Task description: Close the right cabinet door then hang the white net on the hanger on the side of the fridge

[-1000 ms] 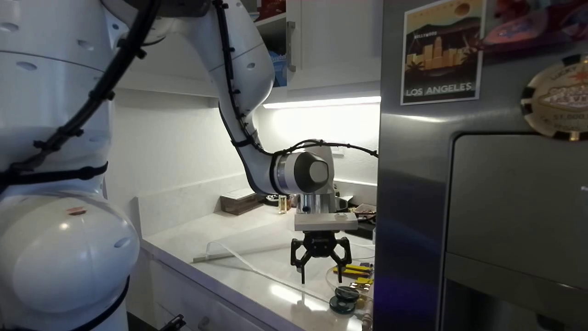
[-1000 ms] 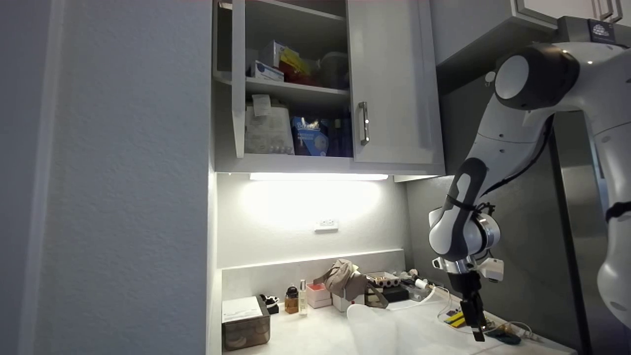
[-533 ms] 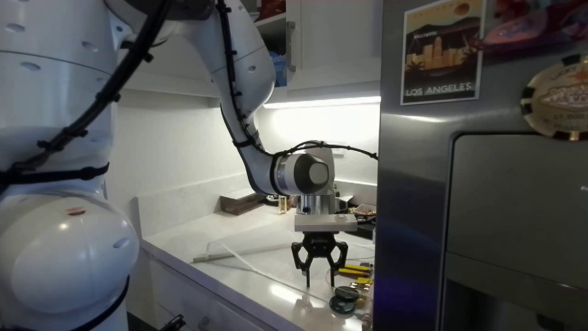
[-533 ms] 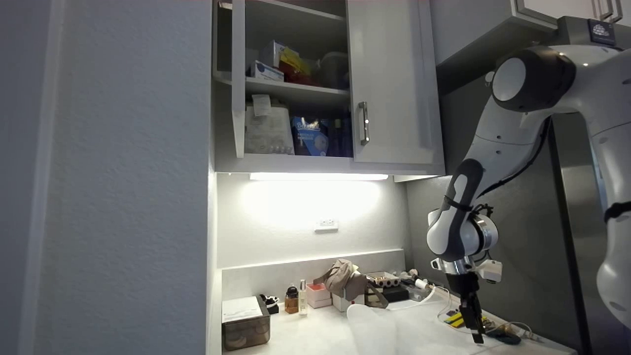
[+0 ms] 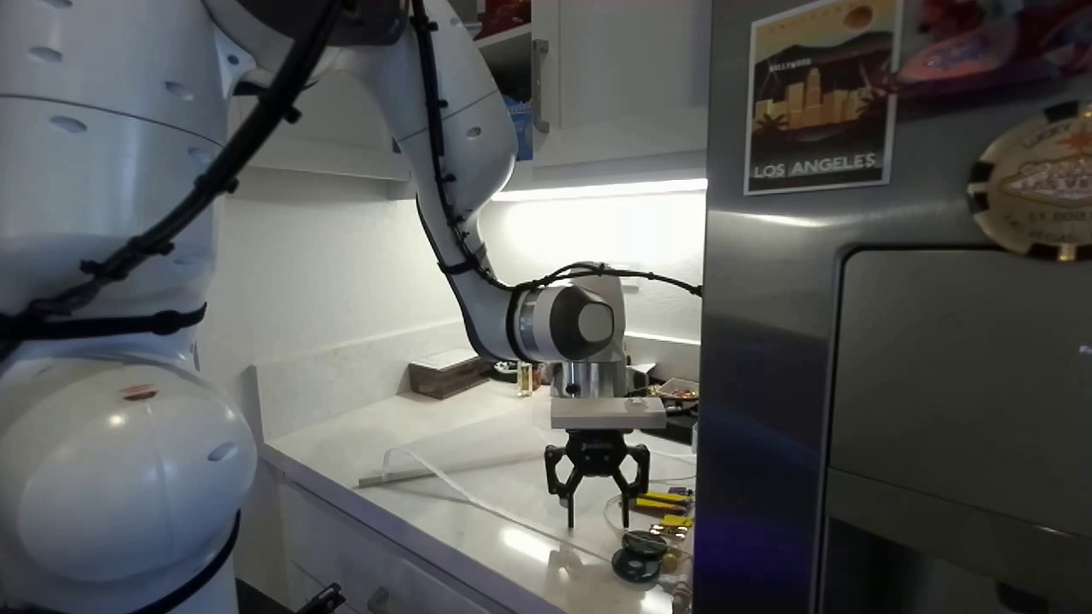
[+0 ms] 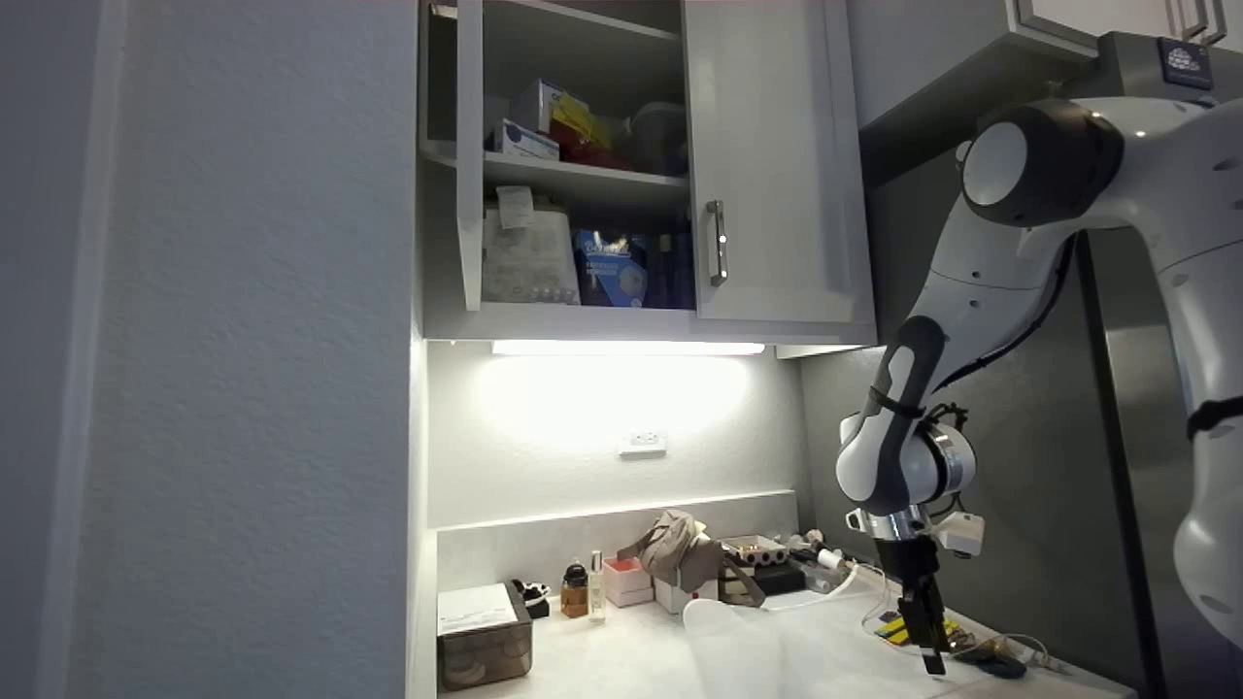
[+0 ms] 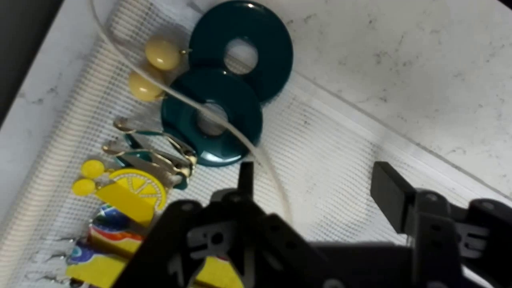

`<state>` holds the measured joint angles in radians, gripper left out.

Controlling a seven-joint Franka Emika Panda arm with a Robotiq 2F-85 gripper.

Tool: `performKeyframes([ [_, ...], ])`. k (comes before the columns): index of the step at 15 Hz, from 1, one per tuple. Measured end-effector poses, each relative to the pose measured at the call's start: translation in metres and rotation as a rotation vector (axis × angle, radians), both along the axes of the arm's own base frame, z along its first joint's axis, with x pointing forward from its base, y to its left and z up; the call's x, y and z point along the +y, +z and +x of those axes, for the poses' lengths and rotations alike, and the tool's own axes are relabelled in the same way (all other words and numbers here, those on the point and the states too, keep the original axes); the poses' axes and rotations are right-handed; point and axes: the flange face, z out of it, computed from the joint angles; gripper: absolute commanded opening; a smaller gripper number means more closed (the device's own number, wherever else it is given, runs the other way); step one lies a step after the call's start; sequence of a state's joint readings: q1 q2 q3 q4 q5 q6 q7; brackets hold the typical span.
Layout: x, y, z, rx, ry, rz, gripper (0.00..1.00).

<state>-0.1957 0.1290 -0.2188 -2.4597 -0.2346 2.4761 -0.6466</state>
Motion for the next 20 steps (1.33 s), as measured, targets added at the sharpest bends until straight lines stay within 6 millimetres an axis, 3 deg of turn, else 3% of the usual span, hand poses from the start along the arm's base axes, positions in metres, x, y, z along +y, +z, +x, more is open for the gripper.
performKeyframes([
  [3,-0.005,0.0,0.003,-0.005,-0.013,0.0,1.0],
  [4,-0.006,0.0,0.003,-0.006,-0.018,0.002,0.91],
  [5,-0.006,-0.001,0.004,-0.006,-0.023,0.005,0.74],
  [12,-0.015,-0.001,0.008,-0.011,-0.028,0.012,0.22],
  [13,-0.018,0.0,0.009,-0.014,-0.024,0.015,0.32],
  [14,-0.021,0.001,0.009,-0.018,-0.024,0.018,0.58],
  [16,-0.026,0.002,0.008,-0.02,-0.027,0.021,0.6],
  [20,-0.035,-0.001,0.004,-0.014,-0.028,0.025,0.9],
])
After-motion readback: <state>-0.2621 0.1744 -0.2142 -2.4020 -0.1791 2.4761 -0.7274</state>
